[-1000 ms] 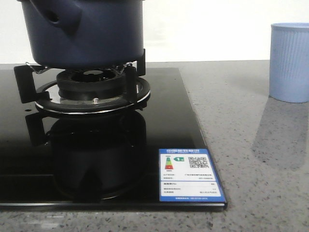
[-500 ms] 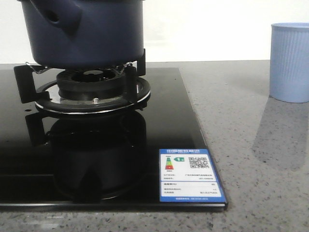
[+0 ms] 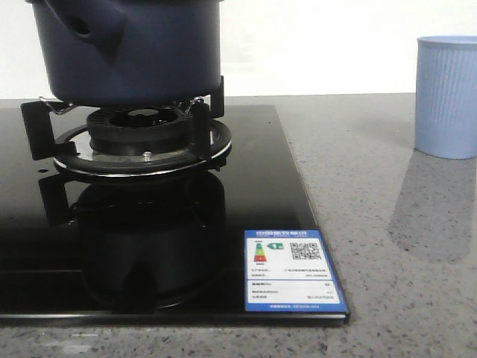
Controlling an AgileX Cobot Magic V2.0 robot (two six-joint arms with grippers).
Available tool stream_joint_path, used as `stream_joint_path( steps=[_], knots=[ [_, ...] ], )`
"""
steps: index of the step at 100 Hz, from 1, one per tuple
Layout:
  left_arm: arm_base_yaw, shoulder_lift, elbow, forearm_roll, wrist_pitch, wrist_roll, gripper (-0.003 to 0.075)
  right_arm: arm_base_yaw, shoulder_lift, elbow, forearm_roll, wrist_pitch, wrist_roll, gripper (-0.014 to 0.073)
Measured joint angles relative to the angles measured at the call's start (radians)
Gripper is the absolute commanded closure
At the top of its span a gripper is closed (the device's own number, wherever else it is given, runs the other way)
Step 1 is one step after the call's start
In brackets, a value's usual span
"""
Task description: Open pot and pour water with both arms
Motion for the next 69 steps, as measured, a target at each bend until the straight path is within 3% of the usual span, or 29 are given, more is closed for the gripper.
stream_joint_path(
  steps=[69],
  knots=[
    [0.000, 0.000, 0.000, 0.000, 0.000, 0.000, 0.0739, -0.002, 0.000, 0.000, 0.000, 0.026, 0.000, 0.0667]
  ],
)
